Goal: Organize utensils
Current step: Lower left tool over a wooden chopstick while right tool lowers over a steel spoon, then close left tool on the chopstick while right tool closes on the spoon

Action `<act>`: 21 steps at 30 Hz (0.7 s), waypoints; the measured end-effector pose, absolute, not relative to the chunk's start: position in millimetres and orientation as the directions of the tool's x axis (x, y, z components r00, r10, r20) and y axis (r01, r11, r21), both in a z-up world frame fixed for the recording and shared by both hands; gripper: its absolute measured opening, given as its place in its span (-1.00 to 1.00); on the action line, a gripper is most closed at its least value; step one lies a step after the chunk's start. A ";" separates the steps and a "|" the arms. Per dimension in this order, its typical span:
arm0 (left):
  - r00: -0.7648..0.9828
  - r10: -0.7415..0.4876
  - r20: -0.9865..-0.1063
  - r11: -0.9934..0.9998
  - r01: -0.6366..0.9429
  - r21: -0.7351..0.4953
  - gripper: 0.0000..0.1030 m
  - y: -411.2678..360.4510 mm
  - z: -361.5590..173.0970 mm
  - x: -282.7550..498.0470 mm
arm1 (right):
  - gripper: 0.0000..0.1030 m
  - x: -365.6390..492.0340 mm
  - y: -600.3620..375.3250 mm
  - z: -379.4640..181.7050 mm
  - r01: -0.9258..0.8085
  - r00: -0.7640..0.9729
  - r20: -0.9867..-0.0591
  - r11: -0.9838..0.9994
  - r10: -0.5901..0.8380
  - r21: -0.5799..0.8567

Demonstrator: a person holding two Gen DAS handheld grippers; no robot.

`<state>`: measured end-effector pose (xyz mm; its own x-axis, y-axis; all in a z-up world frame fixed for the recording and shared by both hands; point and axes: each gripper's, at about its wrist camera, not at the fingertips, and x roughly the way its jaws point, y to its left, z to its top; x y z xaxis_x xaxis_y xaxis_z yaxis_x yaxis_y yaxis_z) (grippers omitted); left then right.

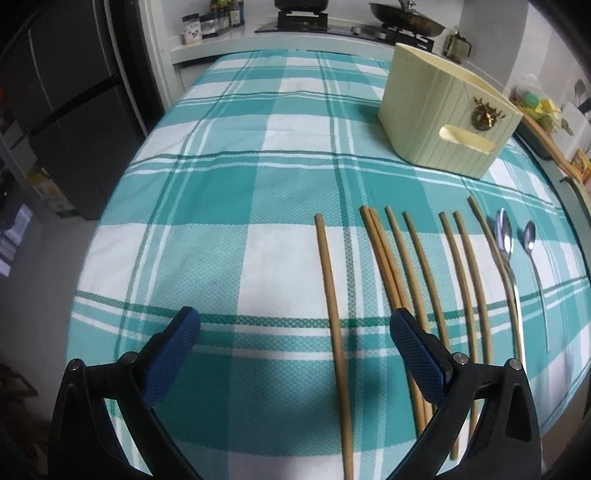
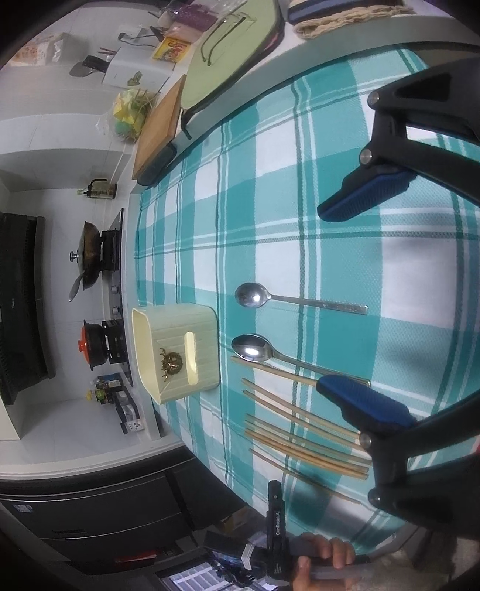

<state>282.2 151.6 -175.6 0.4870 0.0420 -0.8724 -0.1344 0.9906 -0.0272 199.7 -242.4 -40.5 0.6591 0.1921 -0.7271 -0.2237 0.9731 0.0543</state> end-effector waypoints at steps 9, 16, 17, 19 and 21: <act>0.434 0.065 -0.899 0.990 -0.142 0.003 0.78 151.6 -194.8 311.6 | 0.49 285.4 -226.9 -87.9 -0.260 0.545 -0.811 0.962 0.214 0.079; 0.404 0.058 -0.913 0.988 -0.154 -0.005 0.64 153.9 -205.6 324.7 | 0.49 343.4 -201.1 -132.4 -0.234 0.508 -0.840 0.969 0.191 0.079; 0.401 0.058 -0.914 0.988 -0.154 -0.005 0.64 153.7 -205.8 326.8 | 0.48 350.1 -197.1 -137.3 -0.229 0.500 -0.846 0.970 0.185 0.077; 0.397 0.054 -0.916 0.988 -0.153 -0.008 0.64 153.7 -205.9 329.8 | 0.48 360.6 -192.9 -144.4 -0.208 0.491 -0.855 0.976 0.167 0.071; 0.399 0.053 -0.915 0.989 -0.146 -0.006 0.56 151.8 -206.0 332.1 | 0.48 366.6 -189.6 -148.3 -0.191 0.494 -0.856 0.979 0.155 0.068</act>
<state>332.1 151.8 -206.0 0.3992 0.0535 -0.9153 -0.1456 0.9893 -0.0057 366.6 -189.6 -148.3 0.4936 0.1555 -0.8557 -0.1913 0.9792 0.0676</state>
